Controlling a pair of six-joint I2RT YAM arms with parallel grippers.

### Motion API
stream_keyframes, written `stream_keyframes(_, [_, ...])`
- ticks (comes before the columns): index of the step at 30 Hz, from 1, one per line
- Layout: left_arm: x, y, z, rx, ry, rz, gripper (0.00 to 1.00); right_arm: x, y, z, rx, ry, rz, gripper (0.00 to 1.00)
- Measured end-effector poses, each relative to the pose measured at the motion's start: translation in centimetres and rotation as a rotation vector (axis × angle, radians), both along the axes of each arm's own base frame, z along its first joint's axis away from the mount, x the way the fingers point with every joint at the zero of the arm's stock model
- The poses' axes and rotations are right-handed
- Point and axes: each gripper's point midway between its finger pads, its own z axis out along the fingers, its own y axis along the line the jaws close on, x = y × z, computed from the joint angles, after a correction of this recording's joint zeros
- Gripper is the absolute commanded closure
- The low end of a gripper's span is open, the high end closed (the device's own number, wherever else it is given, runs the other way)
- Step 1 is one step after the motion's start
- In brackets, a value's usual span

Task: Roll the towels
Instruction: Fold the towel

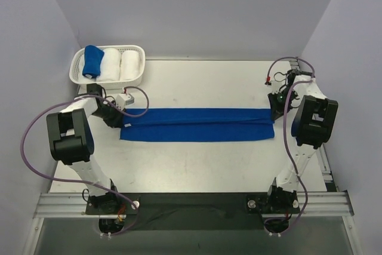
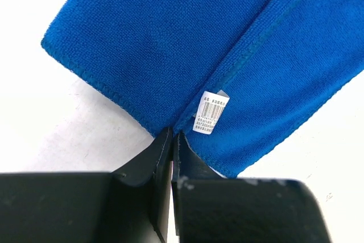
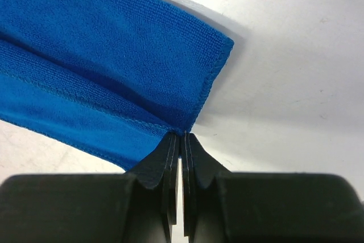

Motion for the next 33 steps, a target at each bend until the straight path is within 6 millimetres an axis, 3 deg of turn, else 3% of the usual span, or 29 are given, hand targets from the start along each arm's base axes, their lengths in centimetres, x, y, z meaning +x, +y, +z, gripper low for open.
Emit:
stream_keyframes(4, [0.7, 0.1, 1.1, -0.003, -0.010, 0.008, 1.00, 0.2, 0.0, 0.3, 0.001, -0.011, 0.000, 1.00])
stream_keyframes(8, [2.1, 0.1, 3.6, -0.007, -0.063, 0.008, 1.00, 0.3, 0.1, 1.7, -0.001, -0.042, 0.002, 1.00])
stream_keyframes(12, [1.9, 0.0, 6.5, -0.003, -0.095, 0.000, 1.00, 0.3, 0.0, 4.5, -0.017, -0.104, 0.013, 1.00])
stream_keyframes(15, [1.3, -0.1, 7.3, -0.003, -0.077, -0.012, 1.00, -0.1, -0.2, 5.7, -0.025, -0.126, 0.027, 1.00])
stream_keyframes(19, [-0.5, 0.0, 6.6, -0.015, 0.002, -0.013, 1.00, -1.4, -0.7, 5.0, -0.018, -0.078, 0.027, 1.00])
stream_keyframes(24, [-1.7, 0.4, 4.4, -0.033, 0.105, 0.019, 1.00, -3.7, -0.7, 2.4, 0.013, 0.040, 0.021, 1.00])
stream_keyframes(33, [-2.4, 0.2, 0.3, -0.028, 0.238, 0.070, 1.00, -4.4, -0.3, -0.9, 0.036, 0.134, 0.022, 1.00])
